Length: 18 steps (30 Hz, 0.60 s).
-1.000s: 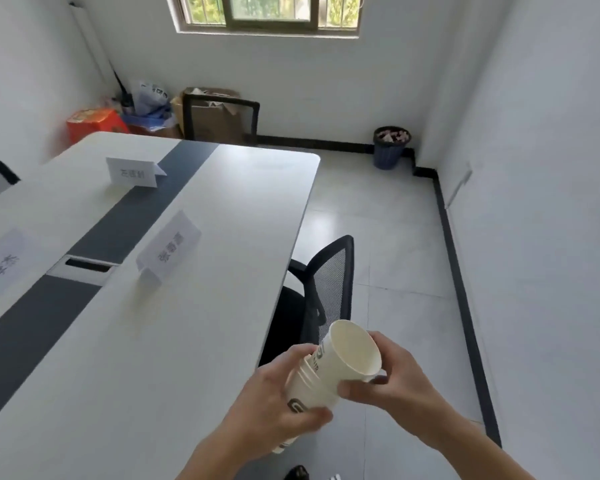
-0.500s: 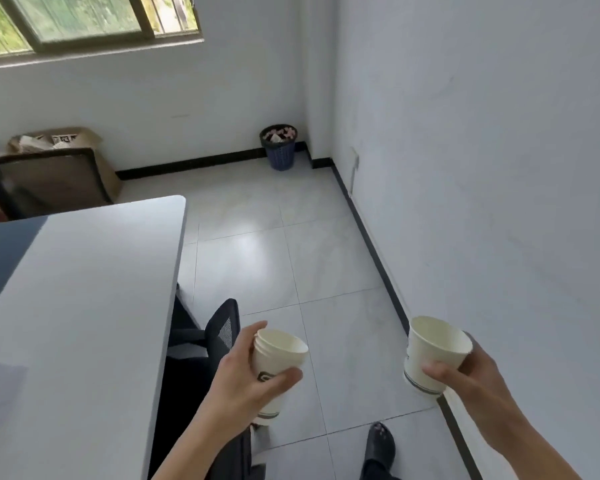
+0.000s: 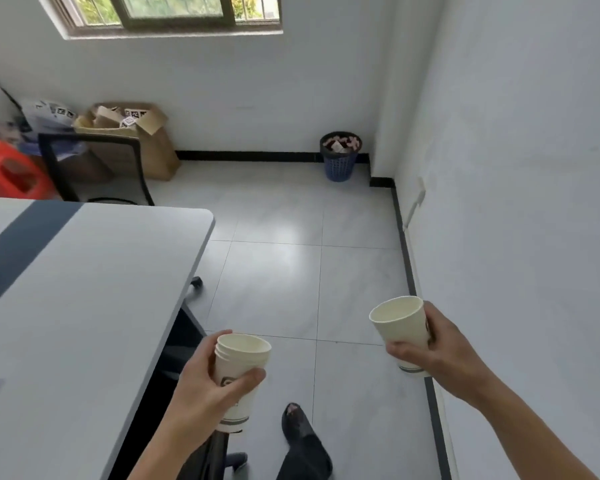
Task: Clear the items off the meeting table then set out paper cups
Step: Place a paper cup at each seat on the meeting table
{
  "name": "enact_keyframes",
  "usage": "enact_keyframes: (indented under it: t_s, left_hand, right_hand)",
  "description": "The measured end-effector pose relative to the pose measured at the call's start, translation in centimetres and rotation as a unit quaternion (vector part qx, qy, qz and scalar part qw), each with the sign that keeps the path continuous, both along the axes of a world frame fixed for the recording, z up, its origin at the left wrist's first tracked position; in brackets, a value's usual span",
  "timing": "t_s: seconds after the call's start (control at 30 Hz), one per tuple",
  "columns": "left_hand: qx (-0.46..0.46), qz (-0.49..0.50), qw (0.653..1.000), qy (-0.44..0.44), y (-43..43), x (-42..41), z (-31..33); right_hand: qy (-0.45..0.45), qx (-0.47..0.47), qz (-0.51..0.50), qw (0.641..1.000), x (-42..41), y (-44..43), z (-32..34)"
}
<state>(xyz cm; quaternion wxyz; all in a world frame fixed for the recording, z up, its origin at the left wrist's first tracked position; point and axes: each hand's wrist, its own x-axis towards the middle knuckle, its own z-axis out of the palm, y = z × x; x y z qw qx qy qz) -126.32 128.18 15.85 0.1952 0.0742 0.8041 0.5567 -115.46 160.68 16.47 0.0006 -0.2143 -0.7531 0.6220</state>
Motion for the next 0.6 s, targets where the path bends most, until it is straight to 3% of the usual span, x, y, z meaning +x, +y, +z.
enact_keyframes:
  t_s: [0.17, 0.37, 0.5, 0.6]
  left_hand:
    - [0.019, 0.095, 0.995, -0.004, 0.4, -9.7, -2.0]
    - [0.031, 0.121, 0.992, 0.022, 1.8, -22.2, 0.3]
    - [0.031, 0.158, 0.987, 0.022, 0.2, -27.0, 1.8]
    - [0.030, 0.238, 0.971, 0.006, -2.1, -28.8, 1.4]
  right_hand:
    - [-0.035, 0.018, 0.084, 0.996, -11.6, 1.3, -0.9]
    - [-0.052, 0.059, 0.153, 0.985, -25.5, 2.8, 1.2]
    - [-0.046, 0.063, 0.212, 0.974, -34.1, 1.7, 1.3]
    - [-0.055, 0.069, 0.279, 0.956, -40.9, 0.1, 0.5]
